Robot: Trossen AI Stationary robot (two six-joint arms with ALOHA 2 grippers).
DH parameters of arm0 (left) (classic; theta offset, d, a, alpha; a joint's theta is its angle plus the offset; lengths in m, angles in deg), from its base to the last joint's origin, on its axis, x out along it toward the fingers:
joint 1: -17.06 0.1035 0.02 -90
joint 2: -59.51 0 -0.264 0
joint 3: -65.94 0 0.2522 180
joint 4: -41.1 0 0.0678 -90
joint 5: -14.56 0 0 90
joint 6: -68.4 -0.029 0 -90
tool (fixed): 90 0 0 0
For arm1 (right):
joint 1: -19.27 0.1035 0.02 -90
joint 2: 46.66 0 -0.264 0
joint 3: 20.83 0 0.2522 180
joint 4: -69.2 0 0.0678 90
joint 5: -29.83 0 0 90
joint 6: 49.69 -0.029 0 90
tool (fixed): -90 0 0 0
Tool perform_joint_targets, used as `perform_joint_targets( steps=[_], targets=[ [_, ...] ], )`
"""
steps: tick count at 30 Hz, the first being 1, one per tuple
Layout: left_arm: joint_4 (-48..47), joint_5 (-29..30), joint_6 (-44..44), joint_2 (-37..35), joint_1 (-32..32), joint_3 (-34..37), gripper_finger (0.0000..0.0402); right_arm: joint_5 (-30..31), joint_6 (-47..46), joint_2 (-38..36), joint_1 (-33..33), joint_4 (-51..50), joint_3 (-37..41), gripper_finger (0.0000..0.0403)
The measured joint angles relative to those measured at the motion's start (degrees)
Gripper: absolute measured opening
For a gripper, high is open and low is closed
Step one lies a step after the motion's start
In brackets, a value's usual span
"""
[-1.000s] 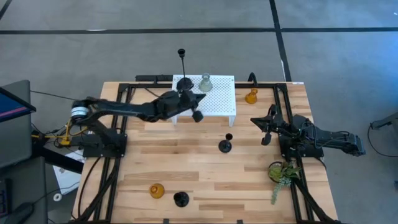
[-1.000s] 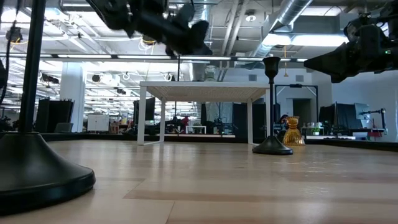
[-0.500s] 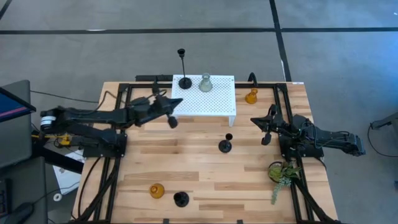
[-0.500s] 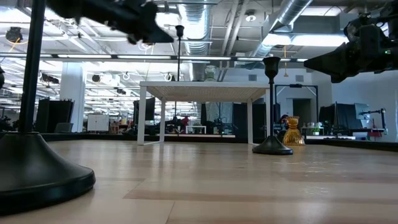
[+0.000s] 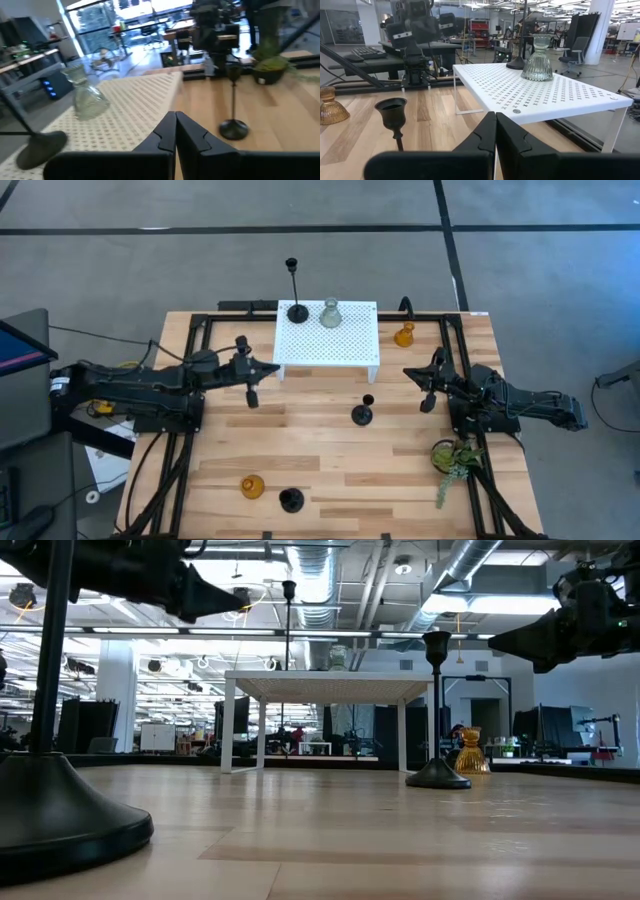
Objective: Pick & Place candle stick holders
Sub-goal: Put the top black candle holder on the shelf
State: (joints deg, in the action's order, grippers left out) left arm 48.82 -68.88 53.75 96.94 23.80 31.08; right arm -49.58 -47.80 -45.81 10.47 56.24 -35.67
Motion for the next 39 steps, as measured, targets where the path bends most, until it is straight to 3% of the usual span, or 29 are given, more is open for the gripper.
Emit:
perform_joint_targets(
  steps=[4, 17, 25, 32, 39],
  targets=[
    [0.0, -5.0, 0.3, -0.4, 0.0, 1.9, 0.0005, 0.0, 0.0, 0.0, 0.1, 0.8, 0.1, 0.0],
    [0.0, -30.2, 10.8, -0.3, -0.1, 4.2, 0.0007, 0.0, -0.5, 0.0, 0.1, 1.2, 0.1, 0.0],
    [0.7, -30.7, 8.7, -0.3, 0.0, 7.8, 0.0007, 0.0, -0.6, 0.0, 0.1, 0.8, 0.1, 0.0],
    [6.8, -30.6, 9.5, -0.3, 0.0, 11.8, 0.0006, -7.8, -9.6, 0.1, 1.1, -1.3, 0.0, 0.0],
    [8.5, -30.6, 9.6, -0.3, 0.0, 12.2, 0.0007, -7.7, -14.1, 3.6, 5.2, -1.4, 0.0, 0.0]
  ],
)
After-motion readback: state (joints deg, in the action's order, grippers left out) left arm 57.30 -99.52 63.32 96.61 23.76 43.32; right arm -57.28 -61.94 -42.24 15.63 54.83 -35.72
